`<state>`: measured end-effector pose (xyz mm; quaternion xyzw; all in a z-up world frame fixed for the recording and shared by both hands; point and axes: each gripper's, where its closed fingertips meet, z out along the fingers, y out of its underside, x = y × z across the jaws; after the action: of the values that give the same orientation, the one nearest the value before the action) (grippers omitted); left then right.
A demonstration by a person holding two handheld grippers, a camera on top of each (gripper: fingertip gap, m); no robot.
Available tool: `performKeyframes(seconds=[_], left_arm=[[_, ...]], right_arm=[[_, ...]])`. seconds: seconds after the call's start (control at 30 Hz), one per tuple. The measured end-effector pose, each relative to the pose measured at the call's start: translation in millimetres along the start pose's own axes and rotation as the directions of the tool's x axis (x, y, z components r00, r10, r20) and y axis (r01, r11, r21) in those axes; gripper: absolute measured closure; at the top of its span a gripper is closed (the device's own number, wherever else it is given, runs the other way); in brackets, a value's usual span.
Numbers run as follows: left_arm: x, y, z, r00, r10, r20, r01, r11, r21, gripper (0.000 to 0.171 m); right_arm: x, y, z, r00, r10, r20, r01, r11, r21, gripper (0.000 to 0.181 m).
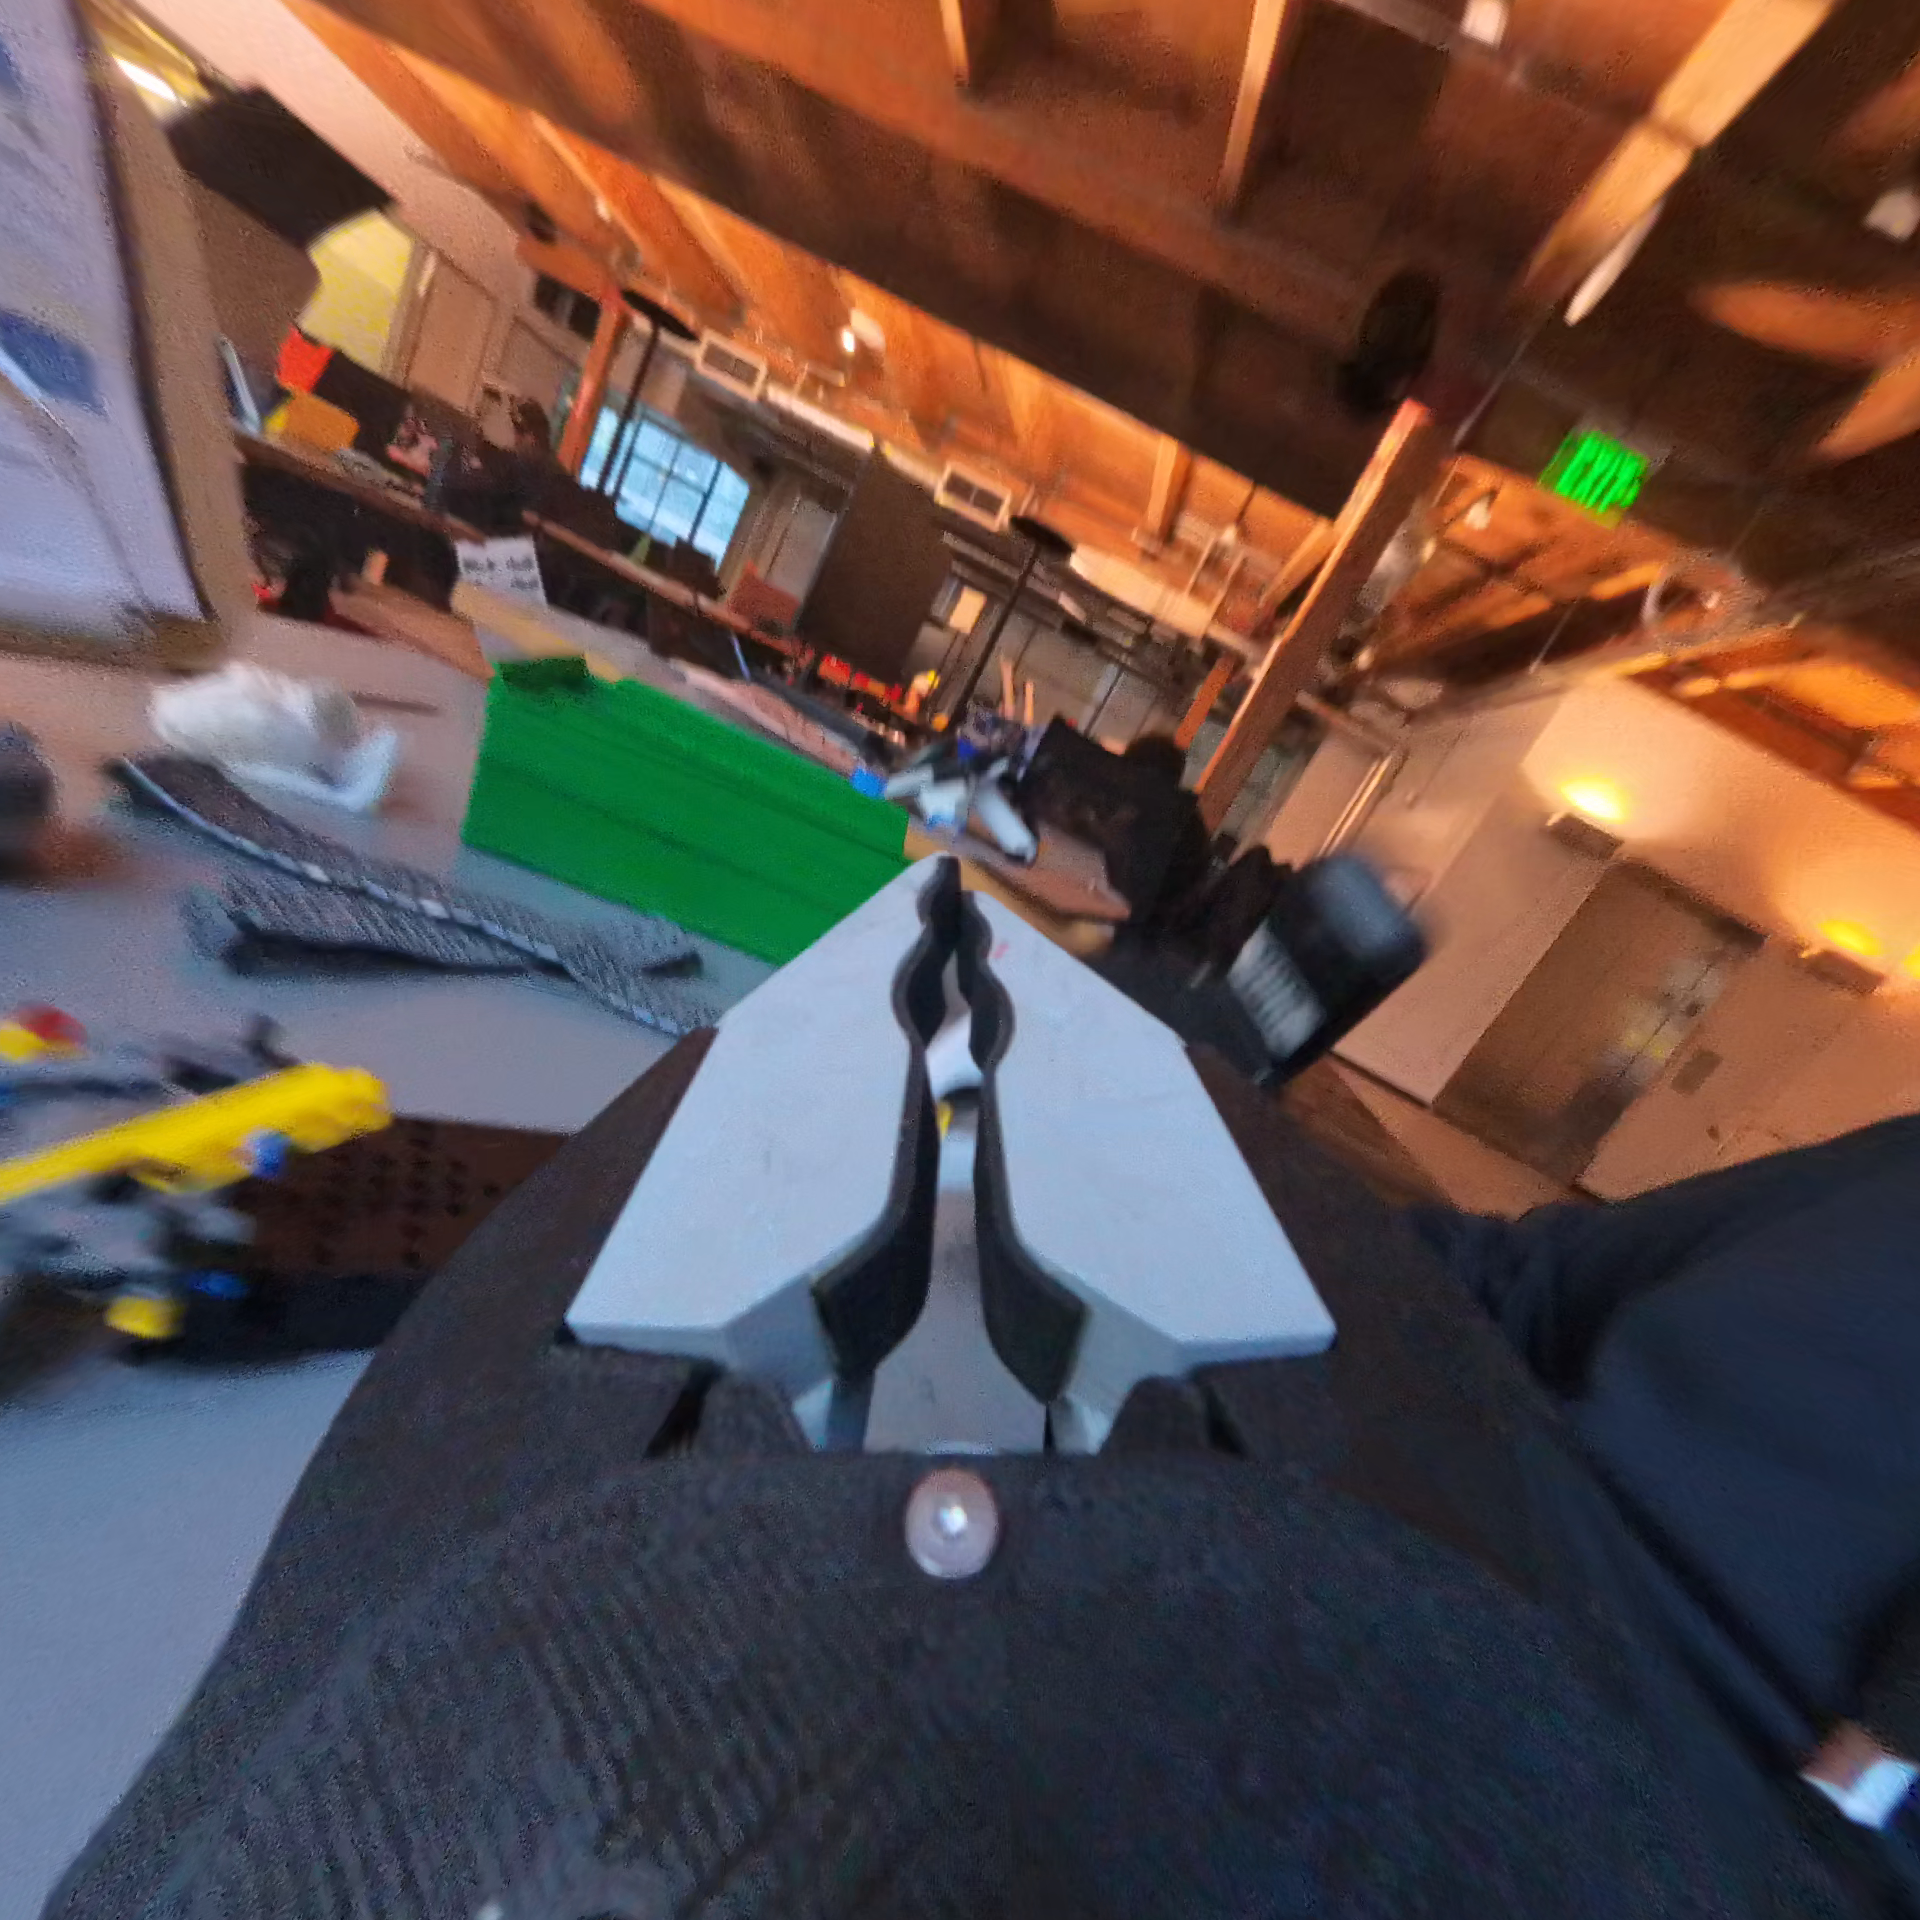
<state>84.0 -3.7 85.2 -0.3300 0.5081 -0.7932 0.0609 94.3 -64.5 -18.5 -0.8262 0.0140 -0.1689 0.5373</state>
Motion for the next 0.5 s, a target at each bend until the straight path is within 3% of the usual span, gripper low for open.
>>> performKeyframes(seconds=[0.07,0.1,0.2,0.27,0.4,0.5], left_arm=[[-13.3,-46.9,-24.9,0.983,0.162,0.087,-0.165,0.986,0.018,0.171],[-20.1,-50.9,-31.4,0.971,0.211,0.112,-0.209,0.977,-0.033,0.171],[-16.4,-19.2,-18.4,0.986,0.167,0.019,-0.161,0.967,-0.195,0.171],[-8.0,28.6,-8.0,0.980,0.184,-0.077,-0.198,0.856,-0.478,0.171],[-5.6,51.2,-3.4,0.902,0.414,-0.122,-0.399,0.693,-0.600,0.171],[-6.6,68.2,-4.1,0.870,0.469,-0.152,-0.443,0.609,-0.657,0.159]], right_arm=[[13.5,-36.5,-17.5,0.998,0.058,-0.017,-0.055,0.987,0.149,0.176],[20.1,-44.7,-18.1,0.997,0.074,-0.033,-0.067,0.984,0.167,0.176],[17.0,-47.4,-12.4,0.998,0.037,-0.046,-0.029,0.986,0.162,0.176],[10.2,-42.0,-9.5,0.998,-0.035,-0.056,0.041,0.993,0.114,0.176],[3.3,-38.6,-8.9,0.961,-0.249,-0.123,0.253,0.967,0.017,0.176],[-6.1,-37.4,-4.7,0.949,-0.296,-0.110,0.298,0.955,-0.005,0.176]])
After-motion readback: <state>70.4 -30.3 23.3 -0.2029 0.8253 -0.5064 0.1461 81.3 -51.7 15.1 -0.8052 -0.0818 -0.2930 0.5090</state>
